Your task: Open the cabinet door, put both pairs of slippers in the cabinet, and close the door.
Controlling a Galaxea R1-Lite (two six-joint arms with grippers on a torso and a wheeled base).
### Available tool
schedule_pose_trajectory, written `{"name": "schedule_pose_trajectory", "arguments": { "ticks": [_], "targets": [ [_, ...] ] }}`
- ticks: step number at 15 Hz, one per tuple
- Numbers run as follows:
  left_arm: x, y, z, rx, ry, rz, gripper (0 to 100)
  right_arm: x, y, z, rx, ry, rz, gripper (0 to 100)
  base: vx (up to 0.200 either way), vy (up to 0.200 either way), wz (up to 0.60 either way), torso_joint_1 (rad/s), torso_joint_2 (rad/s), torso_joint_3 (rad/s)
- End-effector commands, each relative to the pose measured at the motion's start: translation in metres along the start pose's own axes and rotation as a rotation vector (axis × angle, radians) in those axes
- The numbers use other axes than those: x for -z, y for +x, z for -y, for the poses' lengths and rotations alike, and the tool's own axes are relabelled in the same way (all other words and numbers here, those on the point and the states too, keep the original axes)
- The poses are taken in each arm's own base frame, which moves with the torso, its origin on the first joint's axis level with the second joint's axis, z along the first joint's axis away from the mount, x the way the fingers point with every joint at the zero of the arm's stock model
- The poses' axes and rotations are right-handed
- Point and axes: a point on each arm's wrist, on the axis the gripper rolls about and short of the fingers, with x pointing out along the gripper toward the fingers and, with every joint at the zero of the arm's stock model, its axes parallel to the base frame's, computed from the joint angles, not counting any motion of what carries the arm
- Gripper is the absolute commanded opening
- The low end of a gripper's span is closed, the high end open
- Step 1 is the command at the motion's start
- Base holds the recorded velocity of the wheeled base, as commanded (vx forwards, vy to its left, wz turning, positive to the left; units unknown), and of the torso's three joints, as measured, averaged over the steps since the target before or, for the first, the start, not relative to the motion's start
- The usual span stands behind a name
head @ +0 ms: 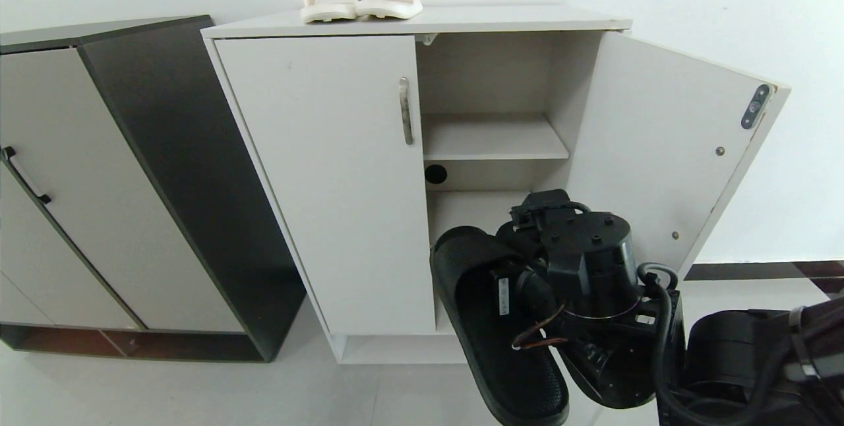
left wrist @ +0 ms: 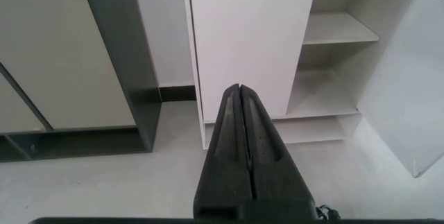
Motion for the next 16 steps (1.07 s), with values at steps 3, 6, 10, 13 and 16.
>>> {"name": "schedule_pose_trajectory", "arguments": {
  "ticks": [3, 6, 10, 13, 16],
  "targets": [
    [0.0, 0.0, 0.0, 0.0, 0.0, -0.002, 0, 0.004, 0.008, 0.006, 0.029, -0.006, -0.013, 0, 0.0, 0.0, 0.0, 0.0, 0.0, 0.0],
    [0.0, 0.0, 0.0, 0.0, -0.002, -0.002, 0, 0.004, 0.013, 0.014, 0.063, -0.003, -0.015, 0, 0.0, 0.0, 0.0, 0.0, 0.0, 0.0],
    [0.0, 0.0, 0.0, 0.0, 0.0, -0.002, 0, 0.004, 0.024, 0.023, 0.104, 0.002, -0.019, 0, 0.0, 0.0, 0.0, 0.0, 0.0, 0.0],
    [0.0, 0.0, 0.0, 0.0, -0.002, -0.002, 0, 0.003, 0.031, 0.03, 0.131, 0.008, -0.02, 0, 0.0, 0.0, 0.0, 0.0, 0.0, 0.0],
    [0.0, 0.0, 0.0, 0.0, 0.0, -0.002, 0, 0.002, 0.036, 0.039, 0.159, 0.013, -0.02, 0, 0.0, 0.0, 0.0, 0.0, 0.0, 0.0]
  ]
}}
